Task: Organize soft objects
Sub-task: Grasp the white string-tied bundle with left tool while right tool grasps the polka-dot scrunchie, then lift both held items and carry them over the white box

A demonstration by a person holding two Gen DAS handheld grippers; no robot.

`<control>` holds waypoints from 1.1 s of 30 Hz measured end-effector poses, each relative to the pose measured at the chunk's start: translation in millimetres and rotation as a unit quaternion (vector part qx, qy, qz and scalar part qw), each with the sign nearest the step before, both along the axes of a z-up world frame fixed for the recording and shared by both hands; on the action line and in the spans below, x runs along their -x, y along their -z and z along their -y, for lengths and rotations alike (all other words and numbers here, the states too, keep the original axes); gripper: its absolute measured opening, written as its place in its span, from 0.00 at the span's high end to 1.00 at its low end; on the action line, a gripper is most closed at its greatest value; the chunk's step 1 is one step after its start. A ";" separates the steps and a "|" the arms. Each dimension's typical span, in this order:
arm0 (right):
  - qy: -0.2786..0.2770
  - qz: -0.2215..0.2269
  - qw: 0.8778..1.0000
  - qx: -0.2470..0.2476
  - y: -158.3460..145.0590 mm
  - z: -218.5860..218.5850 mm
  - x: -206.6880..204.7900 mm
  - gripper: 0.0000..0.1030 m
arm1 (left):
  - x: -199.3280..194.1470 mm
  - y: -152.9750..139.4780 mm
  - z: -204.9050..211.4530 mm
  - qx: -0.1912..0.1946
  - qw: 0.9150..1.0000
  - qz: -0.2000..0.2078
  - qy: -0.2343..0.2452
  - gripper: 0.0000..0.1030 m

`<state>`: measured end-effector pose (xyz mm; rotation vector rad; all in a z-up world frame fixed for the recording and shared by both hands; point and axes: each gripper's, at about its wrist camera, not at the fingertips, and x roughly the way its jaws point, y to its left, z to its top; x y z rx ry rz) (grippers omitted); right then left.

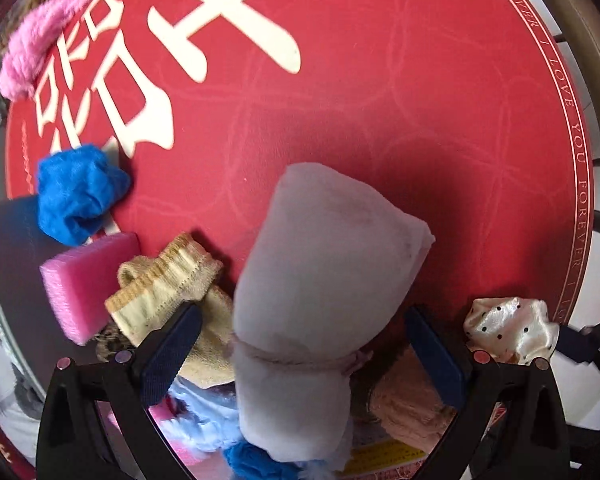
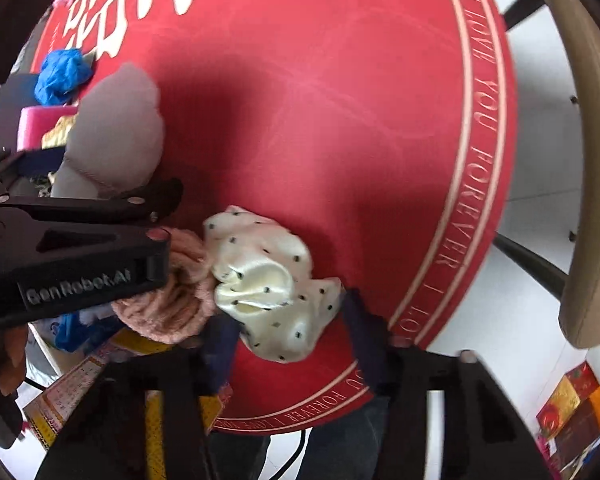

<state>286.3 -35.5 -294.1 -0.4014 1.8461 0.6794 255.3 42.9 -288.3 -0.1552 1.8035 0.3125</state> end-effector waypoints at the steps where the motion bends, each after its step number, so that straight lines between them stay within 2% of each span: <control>1: -0.001 -0.006 1.000 -0.006 0.3 -2.3 -0.1 0.77 | -1.0 -2.5 0.8 -0.006 1.000 0.001 0.005 0.01; 3: 0.009 -0.006 1.000 -0.014 -3.0 -4.4 -4.6 0.82 | -4.5 -7.5 2.6 -0.018 1.000 0.006 0.018 0.01; 9: 0.058 0.001 0.998 -0.020 -13.7 11.2 -32.5 0.83 | -23.9 -20.2 2.3 -0.041 0.996 0.023 0.075 0.01; 13: 0.062 0.010 0.998 -0.013 -20.0 17.4 -39.8 0.83 | -30.9 -5.3 3.7 -0.023 0.998 0.000 0.056 0.01; 15: 0.065 0.013 0.998 -0.016 -25.0 18.3 -44.4 0.83 | -37.3 1.7 -5.4 -0.004 0.999 -0.002 0.047 0.14; 17: 0.066 0.016 0.997 -0.021 -30.3 21.6 -49.3 0.83 | -39.9 0.5 -6.8 0.009 0.999 0.008 0.046 0.40; 20: 0.066 0.022 0.997 -0.028 -40.6 24.5 -53.8 0.83 | -39.4 -5.7 -11.6 0.044 0.999 0.023 0.020 0.45; 22: 0.064 0.028 0.997 -0.031 -49.4 28.6 -62.6 0.83 | -35.1 -12.8 -24.7 0.053 0.998 0.039 -0.002 0.46; 27: 0.061 0.042 0.997 -0.038 -68.6 38.6 -58.5 0.83 | -39.4 -39.1 -41.2 0.072 0.992 0.101 -0.018 0.46; 33: 0.056 0.048 0.997 -0.039 -93.5 41.5 -54.1 0.83 | -40.0 -65.2 -52.1 0.073 0.989 0.123 -0.018 0.46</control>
